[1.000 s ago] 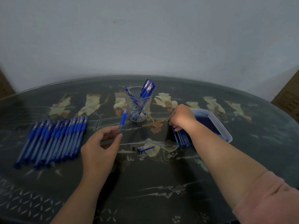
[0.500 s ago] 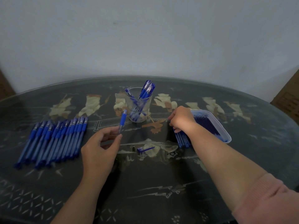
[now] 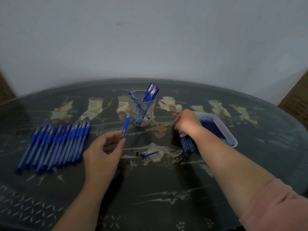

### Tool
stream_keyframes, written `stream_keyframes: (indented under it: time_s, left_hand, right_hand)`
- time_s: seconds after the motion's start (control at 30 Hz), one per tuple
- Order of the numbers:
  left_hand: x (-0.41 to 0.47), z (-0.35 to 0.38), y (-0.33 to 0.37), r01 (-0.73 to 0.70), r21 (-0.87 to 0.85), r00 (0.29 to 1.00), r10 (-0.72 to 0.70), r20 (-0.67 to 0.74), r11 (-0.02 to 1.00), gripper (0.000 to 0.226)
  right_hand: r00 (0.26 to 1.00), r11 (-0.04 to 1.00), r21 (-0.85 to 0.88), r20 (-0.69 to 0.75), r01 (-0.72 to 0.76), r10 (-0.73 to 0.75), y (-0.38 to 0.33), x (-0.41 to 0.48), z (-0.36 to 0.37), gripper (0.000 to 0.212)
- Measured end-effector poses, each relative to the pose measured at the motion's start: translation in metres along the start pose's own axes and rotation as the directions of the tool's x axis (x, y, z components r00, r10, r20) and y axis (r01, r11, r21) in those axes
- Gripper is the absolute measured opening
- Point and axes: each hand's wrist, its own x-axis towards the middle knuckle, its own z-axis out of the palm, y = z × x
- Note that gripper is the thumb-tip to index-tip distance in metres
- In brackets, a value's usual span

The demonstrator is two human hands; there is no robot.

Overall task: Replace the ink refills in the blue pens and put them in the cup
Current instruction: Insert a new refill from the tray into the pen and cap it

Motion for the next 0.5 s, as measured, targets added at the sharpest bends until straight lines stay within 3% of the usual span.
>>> stream_keyframes:
  time_s: [0.17,0.3,0.37,0.5]
  left_hand:
    - [0.000,-0.001,0.000,-0.006,0.004,1.000,0.006,-0.001,1.000,0.027]
    - [-0.002,-0.002,0.002,-0.017,0.012,1.000,0.017,-0.007,1.000,0.027]
    - [-0.003,-0.001,0.005,-0.032,0.005,0.999,0.032,-0.006,0.999,0.027]
    - [-0.009,0.000,0.009,-0.046,0.018,0.999,0.046,0.012,0.999,0.027]
  right_hand:
    - [0.999,0.998,0.052,-0.016,0.036,-0.036,0.001,-0.010,-0.007,0.021]
    - [0.978,0.977,0.185,-0.197,0.111,-0.074,0.022,-0.020,-0.016,0.025]
    - [0.957,0.992,0.086,-0.283,0.088,-0.061,0.040,-0.023,-0.021,0.025]
    - [0.966,0.999,-0.016,-0.256,-0.038,0.032,0.068,-0.032,-0.031,0.025]
